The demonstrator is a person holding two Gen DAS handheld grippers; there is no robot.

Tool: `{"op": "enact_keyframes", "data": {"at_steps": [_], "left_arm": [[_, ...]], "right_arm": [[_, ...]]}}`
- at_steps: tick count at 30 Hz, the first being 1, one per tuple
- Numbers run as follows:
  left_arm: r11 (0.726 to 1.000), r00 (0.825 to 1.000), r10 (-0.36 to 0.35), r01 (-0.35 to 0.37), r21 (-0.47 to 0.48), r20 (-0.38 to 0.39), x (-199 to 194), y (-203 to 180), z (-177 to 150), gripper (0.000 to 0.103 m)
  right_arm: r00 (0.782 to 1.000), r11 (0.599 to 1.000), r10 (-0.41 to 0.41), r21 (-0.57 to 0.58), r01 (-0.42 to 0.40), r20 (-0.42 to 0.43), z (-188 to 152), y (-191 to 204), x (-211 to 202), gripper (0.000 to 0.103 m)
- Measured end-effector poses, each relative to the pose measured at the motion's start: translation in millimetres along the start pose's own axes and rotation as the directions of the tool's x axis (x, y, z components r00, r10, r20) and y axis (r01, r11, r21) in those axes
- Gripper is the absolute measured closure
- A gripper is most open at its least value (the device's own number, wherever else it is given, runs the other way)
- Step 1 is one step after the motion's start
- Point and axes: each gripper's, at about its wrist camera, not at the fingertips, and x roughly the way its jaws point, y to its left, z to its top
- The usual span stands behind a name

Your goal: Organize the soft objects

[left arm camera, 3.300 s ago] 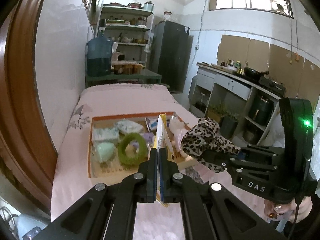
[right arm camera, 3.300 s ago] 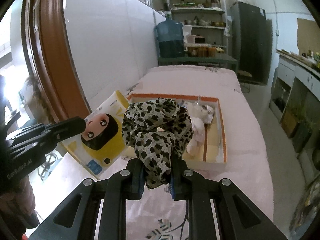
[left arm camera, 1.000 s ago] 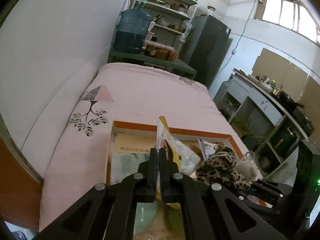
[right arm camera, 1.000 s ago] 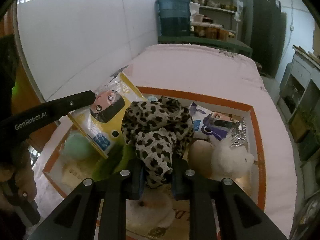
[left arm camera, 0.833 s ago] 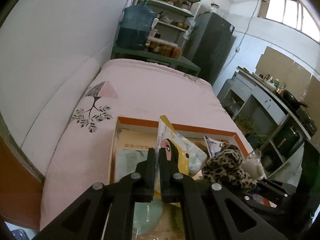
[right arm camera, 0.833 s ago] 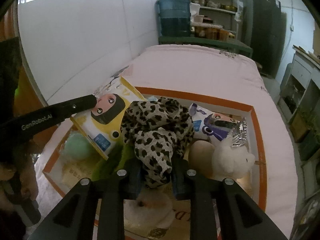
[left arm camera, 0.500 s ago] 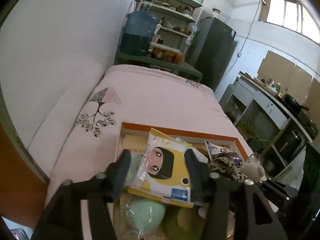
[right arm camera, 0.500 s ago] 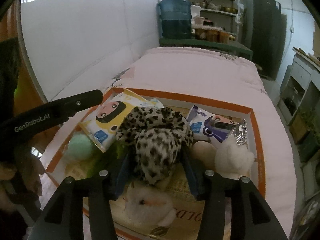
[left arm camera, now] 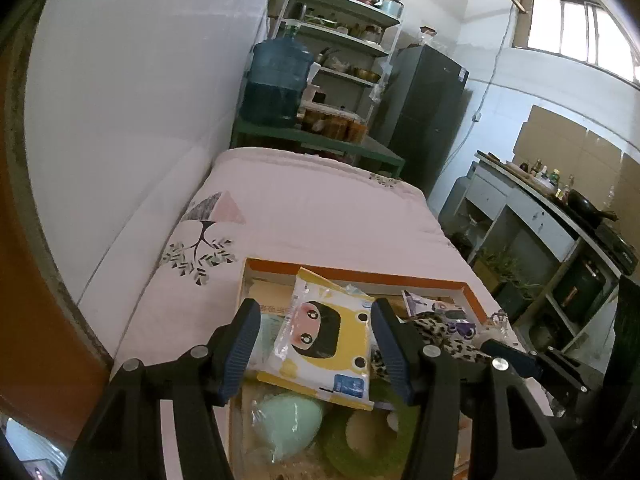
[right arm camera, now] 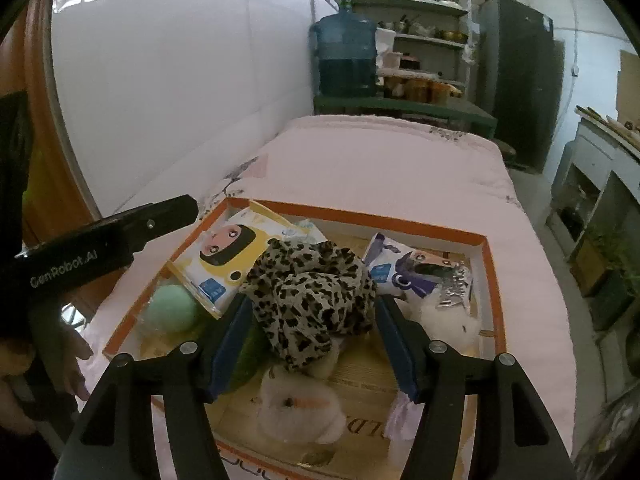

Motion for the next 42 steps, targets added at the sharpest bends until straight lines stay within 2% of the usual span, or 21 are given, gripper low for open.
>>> {"op": "enact_keyframes", "data": {"at_steps": [5, 8, 10, 19, 27, 42], "left_arm": [[1.0, 1.0, 0.003, -0.003, 0.007, 0.012, -10.1, -4.2, -0.4, 0.046], [1.0, 1.0, 0.007, -0.007, 0.007, 0.023, -15.3, -5.8, -0.9, 0.037], [1.0, 0.999, 0.007, -0.008, 0.007, 0.033, -20.2, -7.0, -2.0, 0.035], [1.0, 0.999, 0.006, -0.007, 0.022, 0.037, -37.4, -14.1, -11.1, 0.032], [0.998, 0.999, 0.017, -0.019, 0.054, 0.027, -58.5, -22.7, -22.6, 0.032], [0.988, 0.993, 0.069, -0.082, 0.131, 0.097, -109.9, -48.7, -45.3, 0.033]], "right_arm": [[1.0, 1.0, -0.008, 0.015, 0.007, 0.014, 0.9, -1.5, -8.8, 0.037], [1.0, 1.0, -0.009, 0.025, 0.008, 0.016, -0.2, -2.0, -14.6, 0.035], [1.0, 1.0, -0.01, 0.03, 0.009, 0.019, -0.9, -1.5, -19.0, 0.029], [0.999, 0.999, -0.032, 0.039, 0.03, 0.043, -7.3, 3.2, -42.1, 0.028], [0.995, 0.993, -0.074, 0.099, 0.067, 0.07, -20.4, 4.0, -67.9, 0.028], [0.99, 0.991, -0.078, 0.117, 0.064, 0.116, -40.8, 18.6, -110.1, 0.028]]}}
